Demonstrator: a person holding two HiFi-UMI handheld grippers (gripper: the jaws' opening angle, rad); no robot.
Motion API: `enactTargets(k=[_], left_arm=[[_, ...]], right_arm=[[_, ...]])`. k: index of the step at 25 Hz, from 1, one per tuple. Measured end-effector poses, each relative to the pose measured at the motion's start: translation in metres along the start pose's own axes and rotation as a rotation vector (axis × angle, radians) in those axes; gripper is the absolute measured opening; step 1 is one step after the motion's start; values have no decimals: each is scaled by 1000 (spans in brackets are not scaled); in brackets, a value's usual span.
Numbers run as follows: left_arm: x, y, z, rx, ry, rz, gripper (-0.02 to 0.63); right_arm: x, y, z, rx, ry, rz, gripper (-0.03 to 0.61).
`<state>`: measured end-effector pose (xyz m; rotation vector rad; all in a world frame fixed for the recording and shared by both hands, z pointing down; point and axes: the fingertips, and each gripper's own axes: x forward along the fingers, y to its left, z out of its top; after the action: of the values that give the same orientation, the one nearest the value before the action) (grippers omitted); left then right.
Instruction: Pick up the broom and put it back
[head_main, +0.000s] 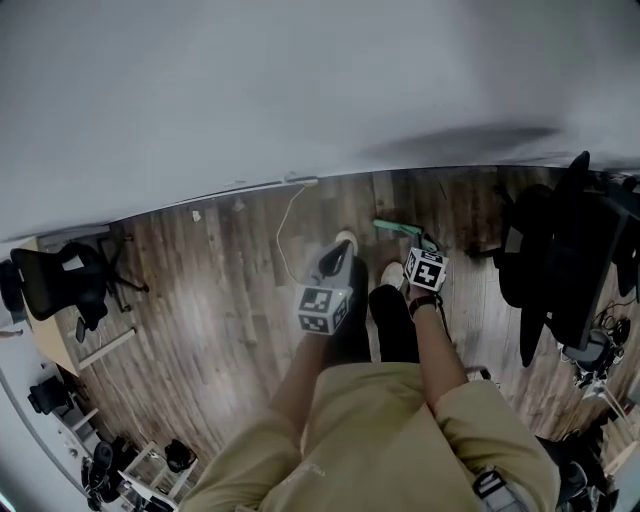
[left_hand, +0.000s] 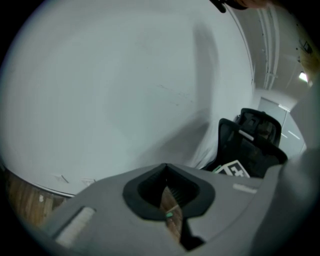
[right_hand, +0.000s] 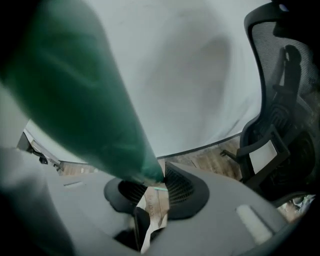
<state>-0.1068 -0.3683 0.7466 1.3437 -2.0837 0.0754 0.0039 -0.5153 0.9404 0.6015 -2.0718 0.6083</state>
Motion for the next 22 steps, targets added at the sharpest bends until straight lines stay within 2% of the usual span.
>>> enactTargets(k=[5,16,22], left_arm=[[11,23,-14,-39,13,27,2],[19,38,-36,-138,41,42,2],[26,47,-35,-124,59,49,2]], right_arm=[[38,12,15,5,-23,30,92],[119,35,118,-81,-104,92,94],[144,52,153,-80,-84,179,118]])
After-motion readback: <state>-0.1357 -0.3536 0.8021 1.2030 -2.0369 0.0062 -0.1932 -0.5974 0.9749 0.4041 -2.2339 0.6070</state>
